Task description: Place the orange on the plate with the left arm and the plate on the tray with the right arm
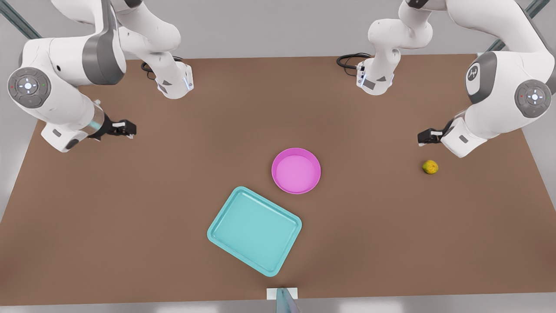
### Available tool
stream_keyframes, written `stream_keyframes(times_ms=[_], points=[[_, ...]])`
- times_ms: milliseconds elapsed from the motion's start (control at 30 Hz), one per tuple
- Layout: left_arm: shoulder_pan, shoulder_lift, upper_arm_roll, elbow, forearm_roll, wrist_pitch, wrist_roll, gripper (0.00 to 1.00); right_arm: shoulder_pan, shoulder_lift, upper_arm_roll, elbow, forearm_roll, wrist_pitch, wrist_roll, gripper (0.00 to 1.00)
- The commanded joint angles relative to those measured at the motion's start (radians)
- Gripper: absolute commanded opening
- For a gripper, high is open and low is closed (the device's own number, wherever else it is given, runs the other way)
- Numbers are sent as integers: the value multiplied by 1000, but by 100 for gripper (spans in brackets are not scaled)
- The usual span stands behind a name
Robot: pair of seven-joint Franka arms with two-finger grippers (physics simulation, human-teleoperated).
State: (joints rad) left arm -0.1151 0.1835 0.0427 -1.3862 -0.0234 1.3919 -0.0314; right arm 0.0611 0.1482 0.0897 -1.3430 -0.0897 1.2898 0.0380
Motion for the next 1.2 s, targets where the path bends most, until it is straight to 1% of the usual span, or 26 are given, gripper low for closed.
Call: stream_keyframes(times_ms=[0,33,67,100,133,167,200,267,300,333,367,400,500,567,700,767,967,1167], points=[[0,-1,0,-1,-1,35,-12,100,-1,-1,1,-1,5,95,20,100],[0,-1,0,-4,2,36,-18,100,0,-2,1,-1,5,95,22,100],[3,17,32,-52,6,35,-22,100,2,-1,1,-1,5,94,22,100],[3,25,84,-166,10,82,-25,100,2,1,1,-2,5,92,20,100],[9,42,143,-235,-3,186,17,100,2,5,1,-2,5,92,20,100],[57,89,183,-301,-6,314,239,100,0,7,1,-4,5,92,19,100],[92,117,201,-359,-4,426,359,100,0,8,1,-4,5,91,20,100],[126,162,227,-425,-6,551,528,100,14,42,1,10,7,79,23,100],[135,165,243,-505,-6,669,570,100,23,50,1,8,8,72,33,100],[137,189,243,-525,-7,733,576,100,34,53,1,8,4,75,33,100],[157,214,241,-533,-21,751,576,100,32,68,-1,10,4,82,33,100],[153,243,241,-533,-81,763,585,100,29,88,-1,11,8,92,34,100],[158,248,243,-566,-81,834,728,100,20,108,-4,30,28,115,39,100],[157,249,243,-603,-81,897,729,100,19,105,-4,28,27,111,39,100],[155,301,241,-631,-82,941,719,100,20,105,-4,28,28,109,40,100],[155,306,233,-654,-81,941,668,100,20,106,-4,27,28,109,56,100],[155,341,233,-660,-81,949,668,100,20,108,-2,24,30,109,59,100],[157,340,235,-663,-82,888,668,100,20,111,-2,24,31,109,59,100]])
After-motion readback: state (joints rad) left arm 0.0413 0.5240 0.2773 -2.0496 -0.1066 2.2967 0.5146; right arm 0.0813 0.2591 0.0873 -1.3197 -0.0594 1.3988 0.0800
